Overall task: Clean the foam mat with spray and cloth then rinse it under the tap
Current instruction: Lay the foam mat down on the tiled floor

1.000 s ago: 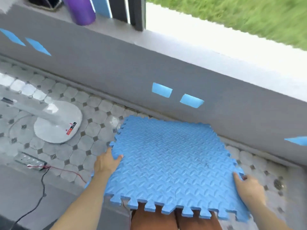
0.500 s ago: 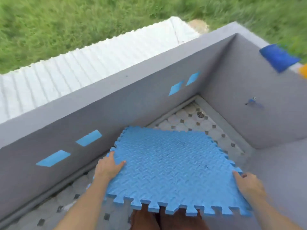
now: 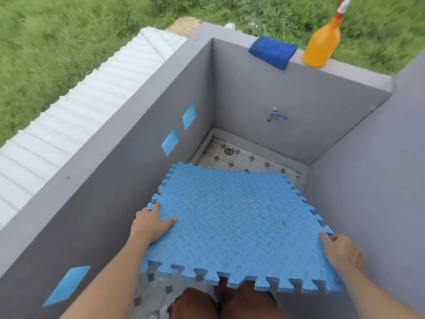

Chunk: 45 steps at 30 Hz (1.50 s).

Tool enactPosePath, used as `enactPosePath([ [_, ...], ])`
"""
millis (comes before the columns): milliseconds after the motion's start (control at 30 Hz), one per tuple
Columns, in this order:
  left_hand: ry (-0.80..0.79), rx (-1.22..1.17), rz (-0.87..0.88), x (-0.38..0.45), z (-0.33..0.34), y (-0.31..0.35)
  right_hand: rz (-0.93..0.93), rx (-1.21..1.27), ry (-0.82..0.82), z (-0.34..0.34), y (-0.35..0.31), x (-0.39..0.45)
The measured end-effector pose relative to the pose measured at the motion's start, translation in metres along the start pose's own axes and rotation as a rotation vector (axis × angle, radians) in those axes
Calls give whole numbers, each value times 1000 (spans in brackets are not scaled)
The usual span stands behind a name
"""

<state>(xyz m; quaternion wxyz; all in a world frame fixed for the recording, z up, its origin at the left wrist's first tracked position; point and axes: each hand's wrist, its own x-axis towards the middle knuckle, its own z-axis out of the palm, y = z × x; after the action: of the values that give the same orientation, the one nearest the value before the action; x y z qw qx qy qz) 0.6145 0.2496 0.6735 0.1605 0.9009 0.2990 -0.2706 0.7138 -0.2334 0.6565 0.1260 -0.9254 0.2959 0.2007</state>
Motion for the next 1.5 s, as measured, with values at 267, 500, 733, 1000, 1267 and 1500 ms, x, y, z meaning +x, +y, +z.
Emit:
enactPosePath([
  [267,-41,143,111,93,-42,60,128,60,-12,10,-29,35],
  [500,-82,205,246,211,-56,118,210,179,8,35,-68,71],
  [733,-55,208,252,299,-33,149,132,90,-135,74,-91,113],
  [1000,-59,135,240,415,99,172,135,67,-124,218,-77,219],
  [1267,-122,121,225,524,225,168,176,78,-161,371,-56,306],
  [1500,-137,144,152,589,279,153,170,208,-199,465,-63,349],
])
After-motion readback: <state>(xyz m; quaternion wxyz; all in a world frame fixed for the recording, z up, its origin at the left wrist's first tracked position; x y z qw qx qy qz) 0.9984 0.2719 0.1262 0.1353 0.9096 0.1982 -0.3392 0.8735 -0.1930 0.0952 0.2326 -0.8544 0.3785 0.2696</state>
